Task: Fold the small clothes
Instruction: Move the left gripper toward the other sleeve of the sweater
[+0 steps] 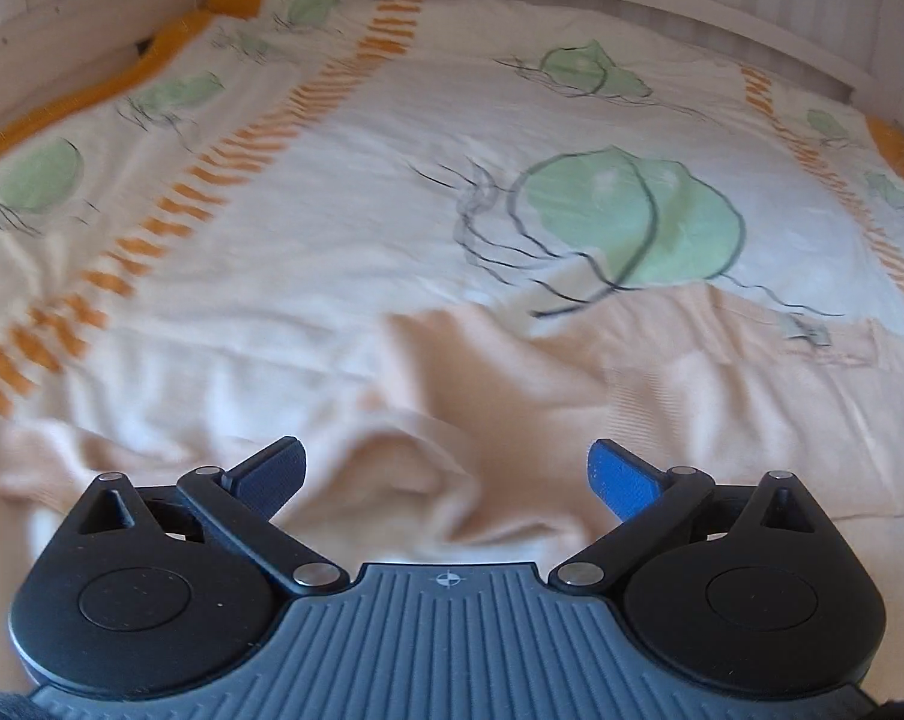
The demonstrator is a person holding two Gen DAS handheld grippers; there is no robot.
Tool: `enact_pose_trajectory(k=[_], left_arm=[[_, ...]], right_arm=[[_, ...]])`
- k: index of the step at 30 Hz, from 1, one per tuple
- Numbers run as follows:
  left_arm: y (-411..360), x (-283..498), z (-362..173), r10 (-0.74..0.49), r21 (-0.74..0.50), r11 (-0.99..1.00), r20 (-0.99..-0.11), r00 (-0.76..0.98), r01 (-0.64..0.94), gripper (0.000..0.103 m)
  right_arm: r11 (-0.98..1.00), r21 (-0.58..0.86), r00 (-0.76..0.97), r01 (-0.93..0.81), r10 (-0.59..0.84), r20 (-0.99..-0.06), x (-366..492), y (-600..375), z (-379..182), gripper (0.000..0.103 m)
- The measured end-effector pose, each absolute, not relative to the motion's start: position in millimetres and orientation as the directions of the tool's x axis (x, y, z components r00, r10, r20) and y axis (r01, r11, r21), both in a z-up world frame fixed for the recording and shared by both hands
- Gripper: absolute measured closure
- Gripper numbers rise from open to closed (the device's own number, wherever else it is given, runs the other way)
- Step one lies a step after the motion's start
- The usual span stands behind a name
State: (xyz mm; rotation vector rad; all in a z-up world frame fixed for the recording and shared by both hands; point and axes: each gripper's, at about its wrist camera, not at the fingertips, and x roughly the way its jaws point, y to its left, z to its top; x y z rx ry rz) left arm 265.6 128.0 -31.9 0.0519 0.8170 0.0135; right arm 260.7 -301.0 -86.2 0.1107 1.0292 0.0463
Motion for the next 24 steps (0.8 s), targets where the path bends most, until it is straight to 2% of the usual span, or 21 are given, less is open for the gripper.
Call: enact_pose_trajectory(k=[4, 8, 10, 12, 16, 20, 22, 23, 24], left_arm=[[160, 264, -14, 0.144, 0.221, 0.975, -0.723, 0.676, 0.029, 0.001], [171, 257, -28, 0.233, 0.431, 0.888, -0.723, 0.651, 0.161, 0.003], [173, 252, -41, 0.239, 0.491, 0.836, -0.728, 0.643, 0.245, 0.014], [177, 251, -52, 0.244, 0.506, 0.816, -0.741, 0.626, 0.281, 0.019], [186, 255, -65, 0.232, 0.474, 0.837, -0.761, 0.606, 0.274, 0.020], [186, 258, -80, 0.266, 0.507, 0.810, -0.766, 0.585, 0.295, 0.022], [187, 259, -84, 0.265, 0.500, 0.815, -0.770, 0.580, 0.291, 0.031], [188, 260, -84, 0.263, 0.494, 0.821, -0.773, 0.578, 0.287, 0.039], [189, 262, -85, 0.260, 0.488, 0.824, -0.777, 0.574, 0.287, 0.051]], right_arm=[[0.993, 0.120, 0.510, 0.019, 0.093, -0.855, 262, -301, -86, 0.000], [0.993, 0.120, 0.510, 0.023, 0.091, -0.856, 262, -301, -86, 0.000], [0.993, 0.119, 0.511, 0.023, 0.091, -0.855, 262, -300, -86, 0.000], [0.993, 0.118, 0.511, 0.023, 0.090, -0.855, 262, -300, -86, 0.000], [0.993, 0.119, 0.512, 0.024, 0.090, -0.855, 262, -300, -86, 0.000], [0.993, 0.118, 0.515, 0.023, 0.089, -0.853, 263, -300, -87, 0.000], [0.993, 0.117, 0.516, 0.022, 0.089, -0.852, 263, -300, -87, 0.000], [0.993, 0.118, 0.516, 0.023, 0.089, -0.852, 263, -300, -87, 0.000], [0.993, 0.118, 0.516, 0.023, 0.089, -0.852, 263, -300, -87, 0.000]])
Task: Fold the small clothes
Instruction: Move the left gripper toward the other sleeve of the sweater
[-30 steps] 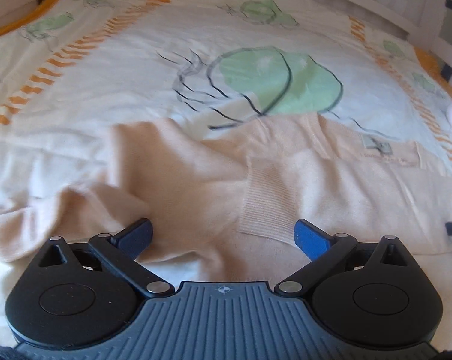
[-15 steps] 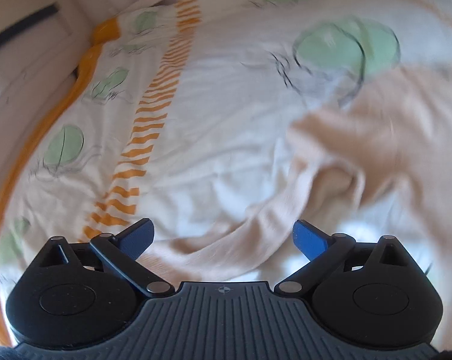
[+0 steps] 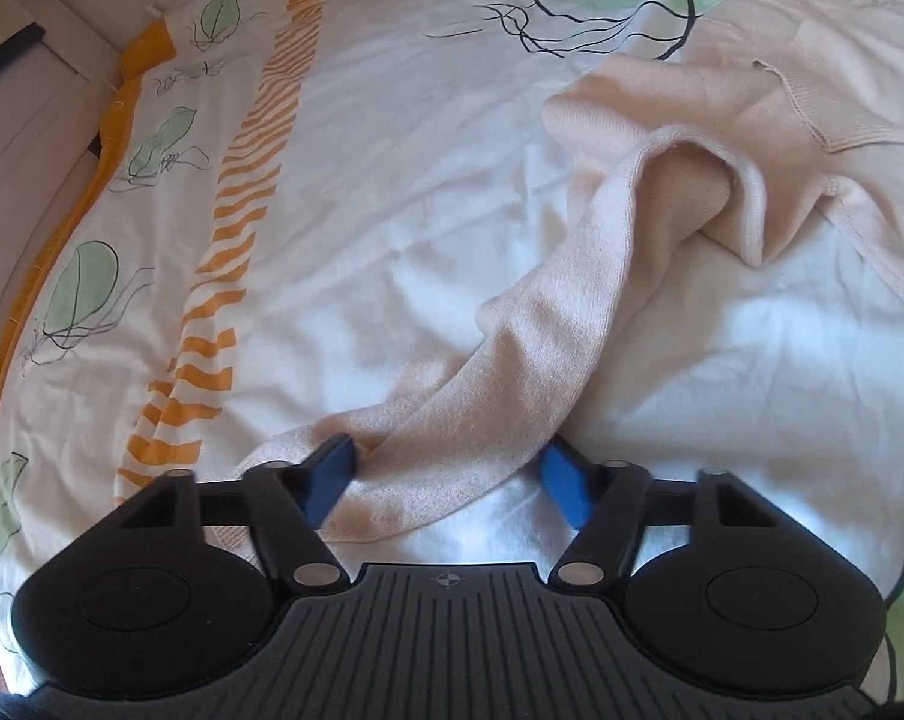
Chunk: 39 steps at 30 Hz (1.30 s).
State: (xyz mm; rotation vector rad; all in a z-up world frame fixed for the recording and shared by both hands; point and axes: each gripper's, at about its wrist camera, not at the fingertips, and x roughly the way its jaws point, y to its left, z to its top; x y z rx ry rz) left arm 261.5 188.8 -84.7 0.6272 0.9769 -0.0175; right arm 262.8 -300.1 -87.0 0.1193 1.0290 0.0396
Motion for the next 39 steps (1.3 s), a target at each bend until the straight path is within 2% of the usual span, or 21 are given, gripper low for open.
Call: enact_pose_trajectory(k=[1, 2, 3, 10, 15, 20, 24, 26, 27, 28, 32, 35, 39], left_arm=[[190, 263, -85, 0.253, 0.481, 0.827, -0.781, 0.571, 0.291, 0.060], [190, 264, -83, 0.248, 0.480, 0.827, -0.780, 0.575, 0.294, 0.078], [189, 265, -80, 0.259, 0.498, 0.820, -0.764, 0.591, 0.284, 0.090], [167, 260, -18, 0.301, 0.622, 0.775, -0.517, 0.801, 0.110, 0.092], [111, 257, 30, 0.168, 0.667, 0.737, -0.340, 0.925, 0.111, 0.092], [34, 257, 43, -0.057, 0.641, 0.733, -0.277, 0.959, 0.229, 0.092], [-22, 256, 22, -0.199, 0.582, 0.726, -0.332, 0.922, 0.367, 0.089], [-32, 260, 8, -0.199, 0.498, 0.774, -0.395, 0.897, 0.391, 0.085], [-30, 263, 0, -0.193, 0.427, 0.816, -0.433, 0.880, 0.389, 0.075], [-25, 267, -6, -0.187, 0.346, 0.861, -0.468, 0.864, 0.374, 0.070], [28, 280, -29, -0.159, -0.034, 0.984, -0.597, 0.786, 0.174, 0.050], [83, 280, -39, -0.155, -0.239, 0.971, -0.640, 0.753, -0.003, 0.044], [142, 276, -48, -0.160, -0.390, 0.909, -0.654, 0.740, -0.148, 0.029]], right_arm=[[0.993, 0.117, 0.516, 0.022, 0.089, -0.852, 263, -300, -87, 0.000], [0.993, 0.118, 0.516, 0.023, 0.089, -0.852, 263, -300, -87, 0.000], [0.993, 0.119, 0.516, 0.023, 0.090, -0.852, 263, -300, -87, 0.000], [0.992, 0.120, 0.515, 0.023, 0.091, -0.852, 263, -301, -87, 0.000], [0.991, 0.129, 0.513, 0.027, 0.097, -0.853, 264, -302, -86, 0.000], [0.990, 0.135, 0.512, 0.028, 0.102, -0.853, 264, -303, -86, 0.000], [0.988, 0.149, 0.508, 0.028, 0.114, -0.854, 264, -306, -85, 0.000], [0.987, 0.156, 0.507, 0.028, 0.120, -0.854, 264, -307, -85, 0.000], [0.987, 0.159, 0.506, 0.029, 0.123, -0.854, 264, -307, -85, 0.000], [0.986, 0.163, 0.506, 0.031, 0.126, -0.854, 264, -307, -85, 0.000], [0.985, 0.171, 0.505, 0.035, 0.131, -0.853, 264, -308, -84, 0.000], [0.986, 0.165, 0.504, 0.032, 0.127, -0.854, 264, -307, -84, 0.000], [0.988, 0.153, 0.504, 0.030, 0.117, -0.855, 264, -305, -85, 0.000]])
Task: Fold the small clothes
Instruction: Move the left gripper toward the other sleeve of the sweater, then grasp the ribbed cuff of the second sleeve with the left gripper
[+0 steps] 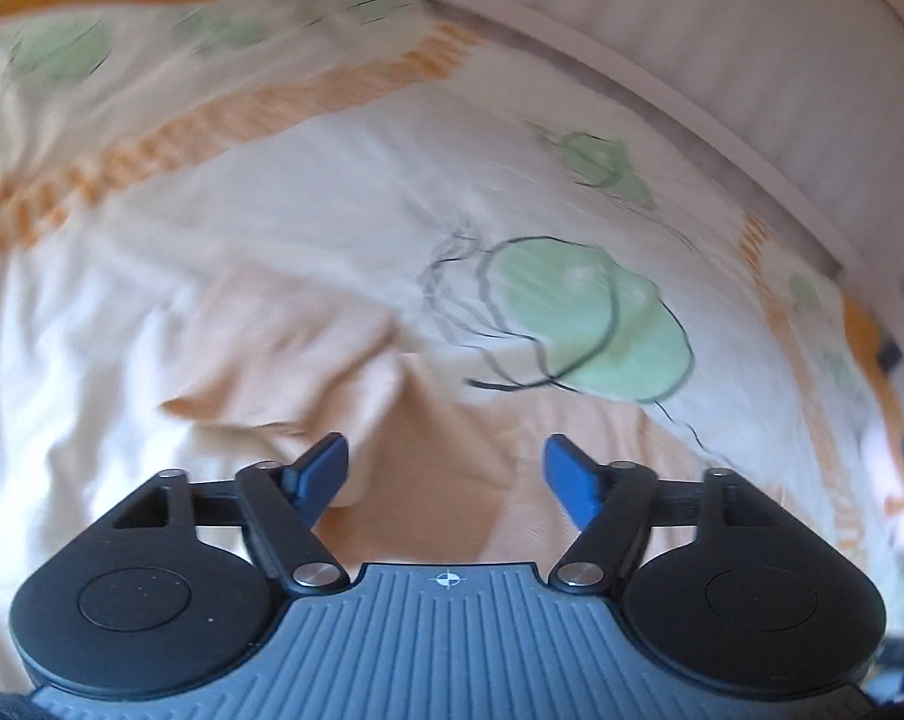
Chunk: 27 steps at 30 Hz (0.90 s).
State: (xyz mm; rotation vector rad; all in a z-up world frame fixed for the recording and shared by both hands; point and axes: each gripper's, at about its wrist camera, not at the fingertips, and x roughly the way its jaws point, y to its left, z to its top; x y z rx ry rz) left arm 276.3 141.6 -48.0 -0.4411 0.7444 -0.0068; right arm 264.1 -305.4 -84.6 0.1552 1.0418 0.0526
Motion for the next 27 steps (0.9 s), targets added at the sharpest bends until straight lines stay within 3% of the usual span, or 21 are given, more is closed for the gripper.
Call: enact_pose_trajectory(k=[9, 20, 22, 24, 27], left_arm=[[222, 283, -76, -0.106, -0.600, 0.687, -0.642, 0.759, -0.411, 0.028], [243, 301, -104, -0.140, -0.685, 0.563, -0.630, 0.764, -0.462, 0.030], [246, 304, -105, -0.151, -0.699, 0.548, -0.624, 0.767, -0.460, 0.043], [248, 306, -105, -0.157, -0.698, 0.538, -0.634, 0.757, -0.473, 0.072], [248, 307, -102, -0.149, -0.688, 0.561, -0.631, 0.761, -0.460, 0.089]], right_arm=[[0.989, 0.144, 0.506, 0.026, 0.112, -0.855, 264, -304, -85, 0.000], [0.989, 0.144, 0.506, 0.024, 0.112, -0.855, 264, -305, -84, 0.000], [0.989, 0.144, 0.506, 0.025, 0.112, -0.855, 264, -304, -84, 0.000], [0.989, 0.144, 0.506, 0.024, 0.112, -0.855, 264, -305, -84, 0.000], [0.989, 0.143, 0.506, 0.024, 0.112, -0.855, 264, -304, -84, 0.000]])
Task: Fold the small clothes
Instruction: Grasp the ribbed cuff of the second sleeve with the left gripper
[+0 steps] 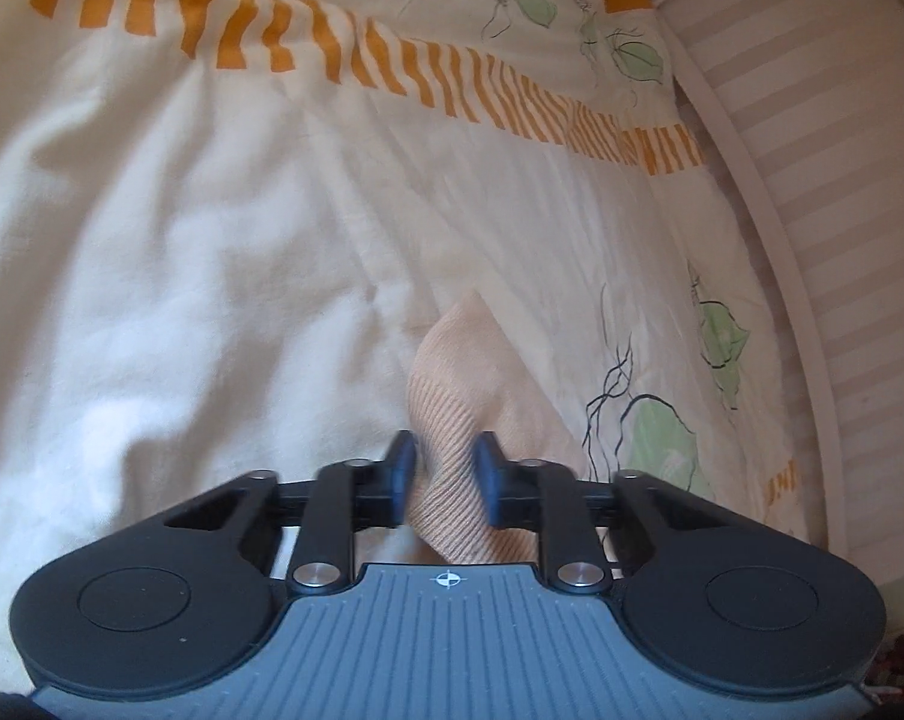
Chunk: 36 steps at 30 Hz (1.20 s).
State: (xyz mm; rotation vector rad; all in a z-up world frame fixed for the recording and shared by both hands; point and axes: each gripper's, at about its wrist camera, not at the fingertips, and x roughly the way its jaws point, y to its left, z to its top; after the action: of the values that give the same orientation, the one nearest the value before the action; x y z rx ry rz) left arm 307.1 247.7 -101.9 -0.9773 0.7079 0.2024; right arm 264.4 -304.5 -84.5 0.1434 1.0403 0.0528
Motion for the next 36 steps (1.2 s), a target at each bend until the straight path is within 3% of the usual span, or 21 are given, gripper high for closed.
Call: enact_pose_trajectory(k=[6, 14, 17, 19, 21, 23, 31, 36], left_arm=[[230, 306, -60, -0.080, -0.588, 0.724, -0.591, 0.803, -0.360, 0.089], [194, 316, 15, -0.074, -0.440, 0.876, -0.527, 0.847, -0.197, 0.092], [187, 319, 20, -0.103, -0.463, 0.867, -0.528, 0.843, -0.185, 0.091], [190, 318, 9, -0.133, -0.513, 0.832, -0.556, 0.821, -0.212, 0.075], [193, 312, -9, -0.160, -0.546, 0.804, -0.580, 0.799, -0.235, 0.043], [197, 305, -26, -0.151, -0.542, 0.795, -0.612, 0.776, -0.273, 0.034], [229, 288, -86, -0.146, -0.605, 0.658, -0.686, 0.712, -0.448, 0.029], [245, 296, -103, -0.147, -0.661, 0.575, -0.664, 0.733, -0.483, 0.029]], right_arm=[[0.989, 0.144, 0.506, 0.024, 0.112, -0.855, 264, -305, -85, 0.000], [0.989, 0.148, 0.504, 0.025, 0.116, -0.856, 265, -305, -84, 0.000], [0.988, 0.154, 0.502, 0.026, 0.121, -0.856, 265, -306, -83, 0.000], [0.986, 0.162, 0.500, 0.027, 0.127, -0.857, 265, -307, -83, 0.000], [0.985, 0.169, 0.498, 0.029, 0.133, -0.857, 265, -308, -82, 0.000], [0.985, 0.172, 0.497, 0.029, 0.135, -0.857, 265, -308, -82, 0.000], [0.989, 0.150, 0.497, 0.020, 0.120, -0.859, 265, -304, -83, 0.000], [0.989, 0.147, 0.498, 0.019, 0.118, -0.859, 265, -304, -83, 0.000]])
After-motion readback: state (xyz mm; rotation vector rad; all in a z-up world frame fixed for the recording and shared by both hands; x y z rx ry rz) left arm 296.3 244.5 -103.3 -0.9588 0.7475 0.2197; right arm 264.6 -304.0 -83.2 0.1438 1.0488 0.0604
